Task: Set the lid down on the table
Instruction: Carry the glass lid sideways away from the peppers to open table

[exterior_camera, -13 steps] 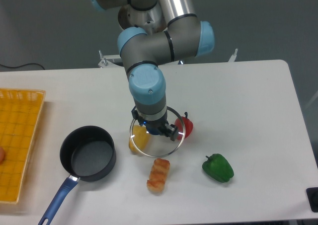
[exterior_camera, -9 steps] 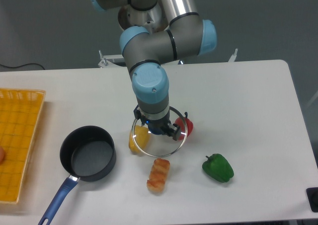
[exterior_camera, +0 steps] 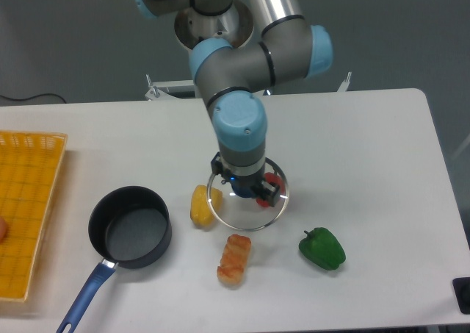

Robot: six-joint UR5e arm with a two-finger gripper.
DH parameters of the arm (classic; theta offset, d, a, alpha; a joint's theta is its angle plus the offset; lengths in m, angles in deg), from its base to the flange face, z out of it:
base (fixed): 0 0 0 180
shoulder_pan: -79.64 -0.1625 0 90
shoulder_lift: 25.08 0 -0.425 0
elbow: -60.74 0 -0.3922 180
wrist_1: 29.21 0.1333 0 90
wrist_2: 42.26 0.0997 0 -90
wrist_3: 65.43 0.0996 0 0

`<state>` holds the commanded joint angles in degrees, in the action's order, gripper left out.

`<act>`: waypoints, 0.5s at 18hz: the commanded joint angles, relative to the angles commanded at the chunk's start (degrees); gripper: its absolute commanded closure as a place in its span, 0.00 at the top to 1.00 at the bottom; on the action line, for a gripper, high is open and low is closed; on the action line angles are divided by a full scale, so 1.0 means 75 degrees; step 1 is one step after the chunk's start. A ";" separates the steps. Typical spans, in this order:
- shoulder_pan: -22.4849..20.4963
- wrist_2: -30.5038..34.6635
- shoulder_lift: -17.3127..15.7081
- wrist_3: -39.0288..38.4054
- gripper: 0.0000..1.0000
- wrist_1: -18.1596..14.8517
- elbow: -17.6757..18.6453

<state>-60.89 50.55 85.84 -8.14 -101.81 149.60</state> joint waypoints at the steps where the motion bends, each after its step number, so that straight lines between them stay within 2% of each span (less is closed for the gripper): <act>1: -0.0059 -0.0012 0.0000 0.0152 0.40 0.0012 0.0000; 9: -0.0879 -0.0187 0.0023 0.1499 0.40 0.0070 0.0000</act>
<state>-67.48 49.15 86.01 3.11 -101.28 149.60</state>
